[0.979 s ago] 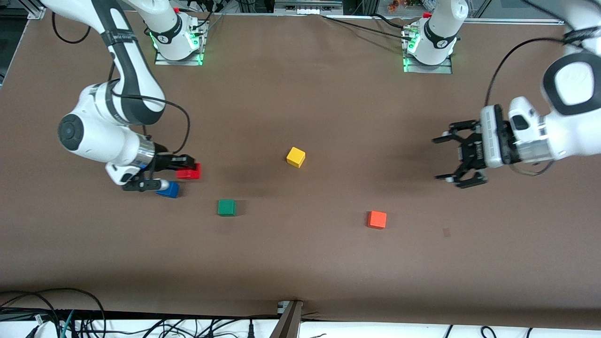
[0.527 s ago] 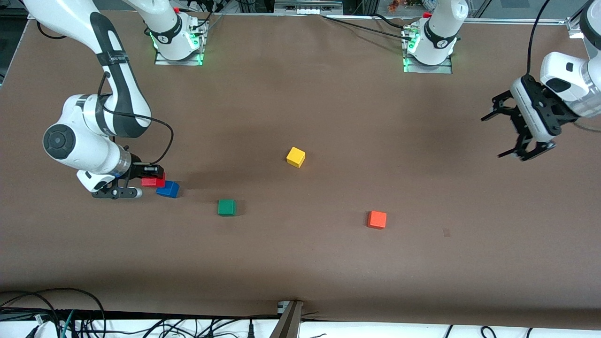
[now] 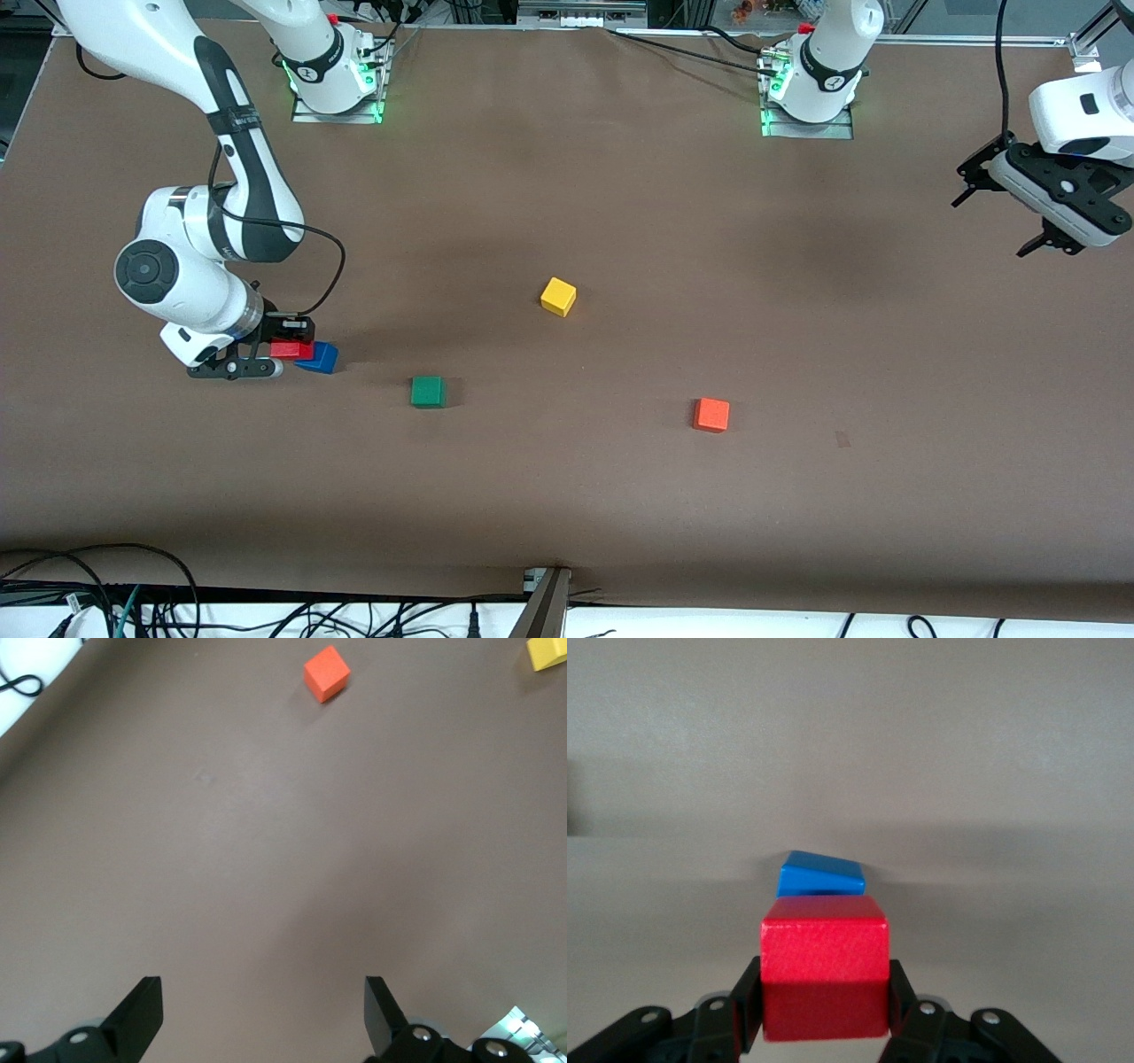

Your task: Pass red block to right arm, stack on blue

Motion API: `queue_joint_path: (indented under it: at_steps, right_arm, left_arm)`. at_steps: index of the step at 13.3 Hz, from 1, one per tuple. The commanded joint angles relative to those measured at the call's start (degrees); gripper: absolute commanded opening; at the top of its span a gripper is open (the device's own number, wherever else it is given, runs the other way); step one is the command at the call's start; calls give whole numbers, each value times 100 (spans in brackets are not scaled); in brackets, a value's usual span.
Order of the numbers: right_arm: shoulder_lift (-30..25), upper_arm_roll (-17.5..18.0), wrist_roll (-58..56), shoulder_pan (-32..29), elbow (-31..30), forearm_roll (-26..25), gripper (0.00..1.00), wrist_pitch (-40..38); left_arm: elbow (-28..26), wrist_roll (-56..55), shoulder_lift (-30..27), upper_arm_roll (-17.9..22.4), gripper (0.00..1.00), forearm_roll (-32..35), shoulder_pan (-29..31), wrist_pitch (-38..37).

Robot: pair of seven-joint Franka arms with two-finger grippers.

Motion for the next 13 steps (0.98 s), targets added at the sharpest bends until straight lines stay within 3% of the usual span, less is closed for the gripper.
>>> queue_joint_path:
  at_steps: [1,5,7,8,9,10,13]
  right_arm:
    - [31,-10,259,118,-81,-135,9,229]
    - [145,-10,277,109,-81,-126,10,336]
    - [206,-10,277,92,-81,-135,15,353]
    - [215,-10,277,92,-81,-135,30,371]
    - [216,-10,277,92,-81,-135,92,354]
    - [207,-10,277,74,-73,-135,100,327]
    - [-20,-10,242,92,-20,-126,100,301]
  left_arm:
    - [126,-116,-63,162,100,162,-70,234]
    - [390,-169,-72,189,100,101,-62,288]
    - [443,-1051,-54,163,100,109,-70,227]
    - [504,-1770,-37,146,100,127,-79,79]
    - [617,-2352,15,137,100,144,-149,-36]
    - [740,-2793,164,93,100,162,-202,-176]
    - [1206,-3533,621,57,100,153,-290,-476]
